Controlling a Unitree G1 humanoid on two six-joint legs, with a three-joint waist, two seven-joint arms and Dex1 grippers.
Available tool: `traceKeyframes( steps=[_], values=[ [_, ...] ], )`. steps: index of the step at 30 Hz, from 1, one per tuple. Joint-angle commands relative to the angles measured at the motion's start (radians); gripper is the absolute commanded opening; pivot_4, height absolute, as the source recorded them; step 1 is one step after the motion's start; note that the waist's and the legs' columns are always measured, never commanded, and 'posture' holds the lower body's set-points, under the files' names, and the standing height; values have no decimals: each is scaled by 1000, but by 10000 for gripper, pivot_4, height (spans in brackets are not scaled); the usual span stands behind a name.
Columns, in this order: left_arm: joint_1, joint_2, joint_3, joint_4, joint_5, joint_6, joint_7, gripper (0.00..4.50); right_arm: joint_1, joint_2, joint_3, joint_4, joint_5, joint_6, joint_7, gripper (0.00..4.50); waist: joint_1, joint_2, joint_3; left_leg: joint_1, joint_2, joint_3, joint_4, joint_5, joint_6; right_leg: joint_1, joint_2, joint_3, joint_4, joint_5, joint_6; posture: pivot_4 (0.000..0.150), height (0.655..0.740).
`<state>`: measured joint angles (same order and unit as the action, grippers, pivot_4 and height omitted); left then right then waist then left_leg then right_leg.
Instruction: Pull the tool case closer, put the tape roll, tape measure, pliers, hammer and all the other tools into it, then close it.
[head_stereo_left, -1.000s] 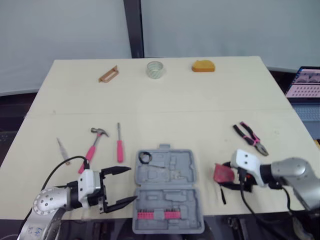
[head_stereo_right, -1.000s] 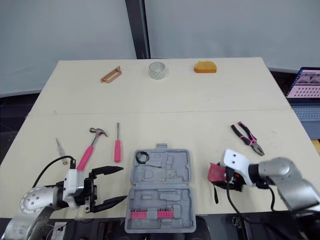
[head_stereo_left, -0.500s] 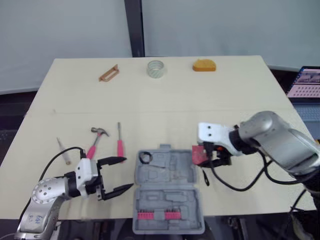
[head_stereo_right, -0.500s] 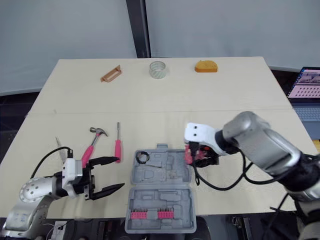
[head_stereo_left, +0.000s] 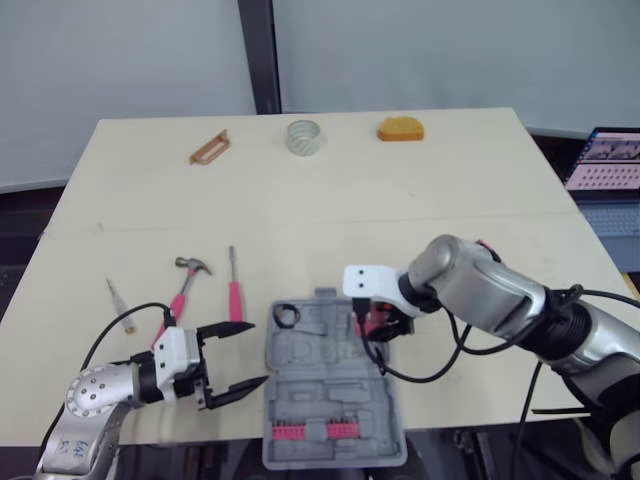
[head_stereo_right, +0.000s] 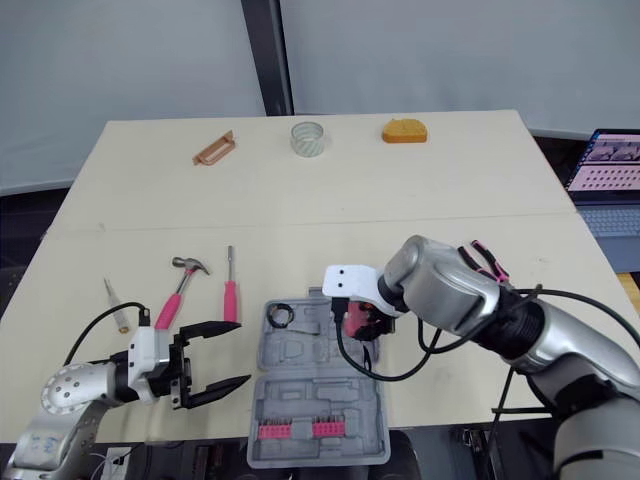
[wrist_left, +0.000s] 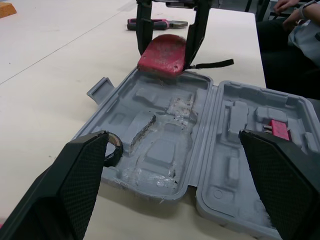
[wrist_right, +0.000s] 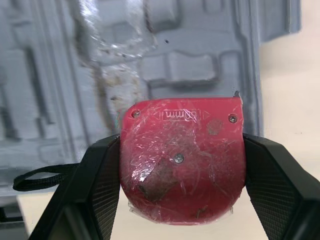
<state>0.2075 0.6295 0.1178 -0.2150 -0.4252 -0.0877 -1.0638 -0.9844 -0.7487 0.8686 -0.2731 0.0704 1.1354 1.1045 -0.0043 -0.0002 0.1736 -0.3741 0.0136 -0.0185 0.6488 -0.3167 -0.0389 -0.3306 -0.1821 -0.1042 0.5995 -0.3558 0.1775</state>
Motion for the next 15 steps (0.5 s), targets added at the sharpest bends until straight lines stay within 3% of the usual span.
traceKeyframes(
  steps=[1,15],
  values=[
    [18,-4,8,-4,8,-24,7,45000,-23,15,7,9,-31,-39,-5,30287,0,0,0,0,0,0,0,0,0,0,0,0,0,0,0,1500,7400],
    [45,-19,-5,-19,24,-39,36,45000,-30,73,33,85,-92,-118,29,30287,-2,0,0,-1,1,6,0,0,0,-9,-1,0,7,0,0,1500,7400]
  ],
)
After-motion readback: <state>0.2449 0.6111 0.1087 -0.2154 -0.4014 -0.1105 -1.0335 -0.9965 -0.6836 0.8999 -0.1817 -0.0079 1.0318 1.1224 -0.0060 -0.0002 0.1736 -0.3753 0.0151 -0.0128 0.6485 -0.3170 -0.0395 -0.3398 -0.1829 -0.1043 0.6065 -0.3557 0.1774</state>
